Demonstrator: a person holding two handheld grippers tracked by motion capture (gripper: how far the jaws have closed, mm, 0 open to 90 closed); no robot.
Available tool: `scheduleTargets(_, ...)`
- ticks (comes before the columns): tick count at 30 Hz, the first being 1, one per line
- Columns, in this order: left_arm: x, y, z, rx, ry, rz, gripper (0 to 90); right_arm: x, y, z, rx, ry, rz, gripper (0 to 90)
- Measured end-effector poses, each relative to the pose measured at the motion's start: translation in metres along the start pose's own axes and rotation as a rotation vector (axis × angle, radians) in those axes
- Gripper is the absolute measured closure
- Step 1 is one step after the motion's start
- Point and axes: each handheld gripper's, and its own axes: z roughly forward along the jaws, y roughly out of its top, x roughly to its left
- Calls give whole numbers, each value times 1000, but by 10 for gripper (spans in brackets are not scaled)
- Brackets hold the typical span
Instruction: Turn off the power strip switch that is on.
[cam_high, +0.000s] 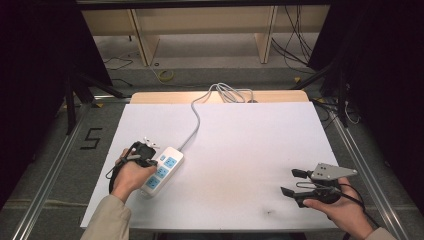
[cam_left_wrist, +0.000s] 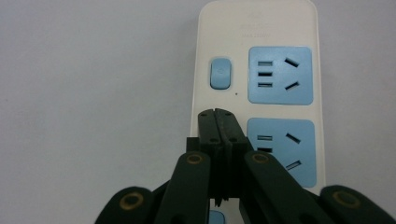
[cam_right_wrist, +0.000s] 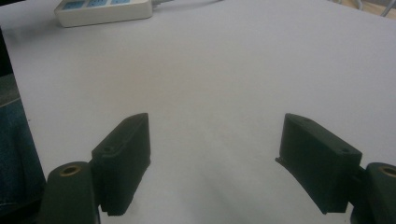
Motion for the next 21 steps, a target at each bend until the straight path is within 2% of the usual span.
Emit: scheduleTargets(21, 1, 0, 0, -3, -1, -1, 900, 0, 0, -1, -4, -3, -1, 253)
